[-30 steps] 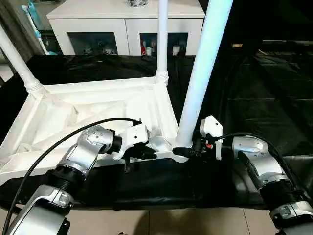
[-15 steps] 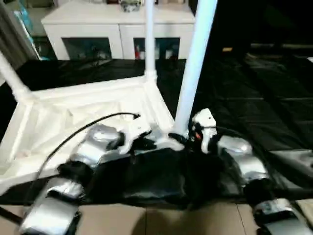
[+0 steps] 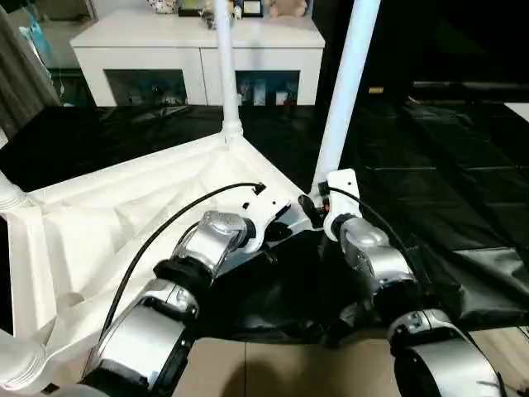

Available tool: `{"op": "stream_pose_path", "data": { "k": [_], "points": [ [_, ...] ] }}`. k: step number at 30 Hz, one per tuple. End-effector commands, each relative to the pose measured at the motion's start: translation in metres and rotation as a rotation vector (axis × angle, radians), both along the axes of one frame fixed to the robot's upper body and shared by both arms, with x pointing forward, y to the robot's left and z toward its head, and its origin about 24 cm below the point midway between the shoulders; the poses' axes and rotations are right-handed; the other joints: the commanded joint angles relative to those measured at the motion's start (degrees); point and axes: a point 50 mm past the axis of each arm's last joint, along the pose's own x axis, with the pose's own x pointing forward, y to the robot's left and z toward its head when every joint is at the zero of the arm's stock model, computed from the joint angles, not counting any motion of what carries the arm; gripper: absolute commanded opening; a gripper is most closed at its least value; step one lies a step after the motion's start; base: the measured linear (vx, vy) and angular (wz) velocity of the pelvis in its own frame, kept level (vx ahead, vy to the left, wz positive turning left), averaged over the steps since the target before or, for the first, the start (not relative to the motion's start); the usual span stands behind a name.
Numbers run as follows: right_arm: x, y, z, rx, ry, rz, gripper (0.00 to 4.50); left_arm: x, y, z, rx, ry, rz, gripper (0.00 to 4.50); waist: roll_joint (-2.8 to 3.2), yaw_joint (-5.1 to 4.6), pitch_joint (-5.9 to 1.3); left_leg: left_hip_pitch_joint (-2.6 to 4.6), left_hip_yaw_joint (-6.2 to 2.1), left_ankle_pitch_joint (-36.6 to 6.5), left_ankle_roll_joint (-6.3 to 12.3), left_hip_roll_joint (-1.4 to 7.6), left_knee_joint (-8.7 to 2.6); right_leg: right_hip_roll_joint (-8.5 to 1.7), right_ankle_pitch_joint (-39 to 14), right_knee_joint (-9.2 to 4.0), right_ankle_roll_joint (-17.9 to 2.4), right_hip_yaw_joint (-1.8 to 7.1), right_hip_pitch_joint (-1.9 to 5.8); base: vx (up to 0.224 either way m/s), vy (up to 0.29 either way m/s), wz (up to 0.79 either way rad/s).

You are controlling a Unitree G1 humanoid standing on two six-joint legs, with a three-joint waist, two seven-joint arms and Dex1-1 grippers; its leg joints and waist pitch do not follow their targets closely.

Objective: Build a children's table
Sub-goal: Rotate leg to tighten

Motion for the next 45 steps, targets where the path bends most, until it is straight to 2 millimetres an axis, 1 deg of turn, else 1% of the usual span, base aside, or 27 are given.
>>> {"op": "stream_pose_path", "data": {
  "k": [1,6,7,11,12,13,14,16,17,18,19,20,25,26,27,28,29,32,33,35,37,38,39,40,43,44,45],
  "points": [
    [-0.018,-0.002,-0.037,-0.037,0.181,-0.008,2.65,-0.001,0.01,-0.009,0.046,0.026,0.045,0.0,0.07,-0.52,-2.18,0.42,-1.01,-26.75,1.95,0.98,-5.18,-2.15,-33.01,-5.57,-3.67,0.73,0.94,0.0,0.0,0.0],
    [-0.016,0.001,-0.034,0.006,0.166,0.003,2.65,-0.001,0.016,-0.011,0.057,0.032,0.041,0.0,0.02,-0.66,-2.03,0.7,-1.05,-28.02,2.0,0.83,-5.0,-2.22,-36.02,-6.2,-2.38,0.3,0.56,0.0,0.0,0.0],
    [-0.016,0.001,-0.033,0.02,0.165,0.002,3.21,-0.001,0.016,-0.011,0.057,0.033,0.04,0.0,0.02,-0.67,-2.01,0.67,-1.08,-28.07,2.05,0.87,-5.07,-2.23,-36.13,-6.25,-2.2,0.22,0.6,0.0,0.0,0.0],
    [-0.014,0.002,-0.029,0.041,0.148,0.013,3.37,-0.001,0.018,-0.011,0.056,0.033,0.027,0.0,0.3,-0.59,-2.25,0.23,-1.24,-26.97,2.13,1.3,-5.67,-2.38,-31.83,-5.85,-3.58,0.34,1.15,0.0,0.0,0.0],
    [-0.014,0.002,-0.029,0.041,0.148,0.013,3.52,-0.001,0.018,-0.011,0.056,0.033,0.027,0.0,0.23,-0.48,-2.35,0.19,-1.13,-26.88,1.9,1.39,-5.66,-2.67,-30.76,-5.79,-4.19,0.49,1.08,0.0,0.0,0.0],
    [-0.013,0.002,-0.028,0.039,0.142,0.02,3.66,-0.001,0.019,-0.011,0.056,0.032,0.021,0.0,0.09,-0.58,-2.17,0.01,-1.17,-26.81,1.98,1.34,-5.8,-2.44,-30.63,-5.57,-4.41,0.46,1.23,0.0,0.0,0.0],
    [-0.012,0.002,-0.027,0.034,0.131,0.026,3.75,-0.001,0.019,-0.012,0.055,0.032,0.018,0.0,0.31,-0.57,-2.08,0.1,-1.12,-27.16,2.02,1.27,-5.77,-2.42,-31.08,-5.66,-4.39,0.44,1.14,0.0,0.0,0.0],
    [-0.011,0.001,-0.023,0.026,0.112,0.034,3.78,-0.001,0.018,-0.011,0.054,0.023,-0.005,0.0,0.27,-0.58,-2.06,0.36,-1.02,-27.32,2.04,1.21,-5.63,-2.53,-32.31,-5.92,-4.26,0.43,0.94,0.0,0.0,0.0],
    [-0.009,-0.001,-0.02,0.027,0.094,0.033,3.93,-0.002,0.018,-0.011,0.05,0.028,-0.013,0.0,0.36,-0.53,-2.03,0.41,-1.04,-27.41,2.03,1.22,-5.65,-2.57,-32.54,-5.96,-4.23,0.42,0.91,0.0,0.0,0.0],
    [-0.008,-0.002,-0.019,0.028,0.088,0.032,3.93,-0.002,0.018,-0.011,0.049,0.029,-0.015,0.0,0.2,-0.54,-2.08,0.34,-0.99,-26.95,2.11,1.21,-5.64,-2.55,-32.34,-5.92,-4.21,0.48,0.96,0.0,0.0,0.0],
    [-0.007,-0.007,-0.013,0.022,0.058,0.037,4.17,-0.003,0.019,-0.011,0.045,0.026,-0.03,0.0,0.29,-0.39,-2.06,0.43,-0.92,-26.45,2.24,1.23,-5.66,-2.59,-32.16,-5.99,-4.39,0.56,0.9,0.0,0.0,0.0],
    [-0.007,-0.007,-0.013,0.022,0.058,0.037,4.21,-0.003,0.019,-0.011,0.045,0.026,-0.03,0.0,0.22,-0.34,-2.09,0.38,-0.88,-26.09,2.31,1.26,-5.67,-2.6,-31.82,-5.96,-4.47,0.64,0.94,0.0,0.0,0.0],
    [-0.011,-0.016,0.003,0.029,-0.035,0.167,4.41,-0.004,0.023,-0.009,0.042,0.004,-0.089,0.0,-0.1,0.47,-2.38,-0.3,-0.54,-21.13,3.53,1.56,-5.92,-2.54,-24.95,-4.94,-6.63,1.41,1.61,0.0,0.0,0.0],
    [-0.013,-0.017,0.005,0.037,-0.039,0.208,4.41,-0.004,0.025,-0.009,0.04,0.005,-0.095,0.0,0.15,0.58,-2.47,-0.37,-0.5,-19.94,3.57,1.72,-5.94,-2.65,-22.98,-4.53,-7.65,1.61,1.67,0.0,0.0,0.0],
    [-0.016,-0.019,0.006,0.035,-0.038,0.274,4.41,-0.005,0.027,-0.009,0.034,0.005,-0.111,0.0,-0.06,0.64,-2.51,-0.61,-0.46,-19.07,3.84,1.8,-5.92,-2.56,-21.2,-4.26,-8.24,1.65,1.99,0.0,0.0,0.0],
    [-0.022,-0.023,0.011,0.025,-0.056,0.397,4.41,-0.008,0.029,-0.009,0.026,0.003,-0.159,0.0,0.22,0.79,-2.48,-0.79,-0.43,-18.34,4.31,1.85,-5.91,-2.6,-20.21,-4.05,-8.66,1.76,2.14,0.0,0.0,0.0],
    [-0.025,-0.028,0.014,0.009,-0.07,0.453,4.41,-0.01,0.031,-0.008,0.023,0.002,-0.195,0.0,0.04,0.88,-2.49,-0.83,-0.38,-18.0,4.56,1.91,-5.88,-2.63,-19.89,-4.11,-8.81,1.77,2.23,0.0,0.0,0.0],
    [-0.026,-0.038,0.021,-0.03,-0.103,0.506,4.41,-0.014,0.033,-0.006,0.019,-0.012,-0.278,0.0,0.06,0.88,-2.72,-0.91,-0.25,-16.4,5.1,2.1,-5.7,-2.67,-18.62,-3.7,-10.22,2.0,2.2,0.0,0.0,0.0],
    [-0.028,-0.047,0.026,-0.033,-0.108,0.535,4.41,-0.019,0.034,-0.004,0.001,-0.005,-0.35,0.0,-0.06,0.9,-2.76,-0.85,-0.09,-15.57,4.89,1.98,-5.51,-2.66,-17.73,-3.52,-10.96,2.17,2.08,0.05,-0.027,0.03],
    [-0.031,-0.053,0.03,-0.013,-0.114,0.575,4.41,-0.023,0.035,-0.002,-0.009,-0.006,-0.405,0.0,-0.3,1.31,-2.96,-0.65,0.26,-13.73,5.62,2.04,-5.08,-2.66,-14.99,-2.99,-12.41,2.66,1.86,0.058,-0.036,0.08],
    [-0.036,-0.057,0.033,-0.012,-0.113,0.638,4.41,-0.026,0.038,-0.002,0.007,-0.01,-0.443,0.0,-0.23,1.78,-3.49,-1.2,0.31,-8.42,6.92,2.02,-4.51,-2.48,-7.89,-1.74,-14.2,2.8,2.29,0.064,-0.032,0.06],
    [-0.038,-0.059,0.035,-0.014,-0.11,0.663,4.41,-0.028,0.039,-0.002,0.013,-0.011,-0.455,0.0,0.0,2.42,-3.71,-1.13,0.46,-4.46,8.34,2.13,-4.02,-2.28,-1.42,-0.84,-15.74,2.8,2.01,0.062,-0.028,0.04],
    [-0.041,-0.061,0.035,-0.017,-0.101,0.692,4.41,-0.03,0.041,-0.002,0.02,-0.008,-0.479,0.0,0.02,2.71,-3.97,-1.29,0.48,-1.41,9.82,2.18,-3.56,-2.17,4.14,-0.01,-17.13,2.72,2.1,0.057,-0.021,0.03],
    [-0.044,-0.063,0.036,-0.015,-0.09,0.724,4.41,-0.033,0.043,-0.001,0.026,-0.004,-0.511,0.0,0.03,2.99,-4.08,-1.66,0.48,1.13,11.13,2.06,-3.2,-2.09,7.63,0.46,-17.71,2.63,2.25,0.05,-0.01,0.0],
    [-0.05,-0.062,0.036,0.004,-0.062,0.807,4.41,-0.037,0.046,0.002,0.022,0.002,-0.55,0.0,-0.08,3.52,-4.18,-1.64,0.55,2.28,12.49,2.12,-2.83,-2.12,9.14,0.8,-18.22,2.61,2.09,0.017,-0.003,0.0],
    [-0.053,-0.061,0.035,0.003,-0.05,0.843,4.41,-0.038,0.047,0.003,0.02,0.002,-0.555,0.0,-0.11,3.65,-4.0,-1.7,0.63,1.01,12.55,2.17,-2.84,-2.08,7.35,0.65,-18.04,2.56,1.9,0.0,0.0,0.0],
    [-0.056,-0.059,0.034,0.003,-0.04,0.875,4.41,-0.039,0.048,0.005,0.015,0.005,-0.566,0.0,0.01,3.74,-3.67,-1.69,0.71,-1.78,11.78,2.29,-3.04,-2.18,3.52,0.24,-17.5,2.59,1.77,0.0,0.0,0.0]
  ]
}}
